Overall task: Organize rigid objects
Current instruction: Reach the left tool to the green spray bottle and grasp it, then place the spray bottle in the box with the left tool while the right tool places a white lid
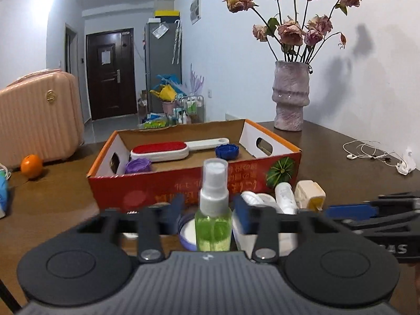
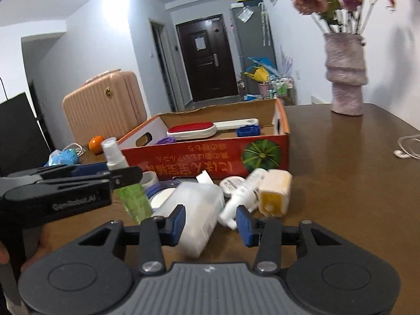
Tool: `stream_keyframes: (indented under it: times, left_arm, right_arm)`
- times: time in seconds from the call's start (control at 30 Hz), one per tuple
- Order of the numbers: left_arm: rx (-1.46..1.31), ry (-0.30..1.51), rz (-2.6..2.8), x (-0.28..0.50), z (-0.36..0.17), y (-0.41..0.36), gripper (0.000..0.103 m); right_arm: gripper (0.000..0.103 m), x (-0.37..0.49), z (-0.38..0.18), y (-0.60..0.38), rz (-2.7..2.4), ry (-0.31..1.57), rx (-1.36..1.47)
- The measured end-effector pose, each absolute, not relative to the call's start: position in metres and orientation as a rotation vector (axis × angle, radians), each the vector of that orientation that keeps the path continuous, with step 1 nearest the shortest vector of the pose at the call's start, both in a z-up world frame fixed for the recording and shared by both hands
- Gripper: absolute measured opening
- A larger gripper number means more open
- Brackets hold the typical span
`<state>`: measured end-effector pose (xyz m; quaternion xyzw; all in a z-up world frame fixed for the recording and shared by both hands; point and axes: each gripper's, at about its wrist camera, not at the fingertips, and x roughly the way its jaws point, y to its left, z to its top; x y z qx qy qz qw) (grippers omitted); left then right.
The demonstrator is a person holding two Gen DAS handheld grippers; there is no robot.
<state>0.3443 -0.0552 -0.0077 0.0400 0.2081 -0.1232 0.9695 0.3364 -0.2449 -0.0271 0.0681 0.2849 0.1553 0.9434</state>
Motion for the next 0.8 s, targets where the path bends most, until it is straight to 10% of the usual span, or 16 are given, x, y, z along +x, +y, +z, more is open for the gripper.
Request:
stream_keyframes:
  times: [0.4,0.57,0.8]
  left_arm:
    - [0.012,0.379,-0.253,0.337,0.015,-0.018,0.029]
    - [0.009,0.375,-0.209,0.334,0.020,-0.003,0.028]
    - [-0.004,0.352,-0.195,0.300,0.037,0.004,0.028]
  right_arm:
    - [0.052,0.413,-0.035,-0.210,0.342,0.605,0.063]
    - [0.015,0.443,-0.045,-0.198,0.351,0.661,0.026]
    - [0.011,0.413,-0.015,-0.199,0.407,0.622,0.044]
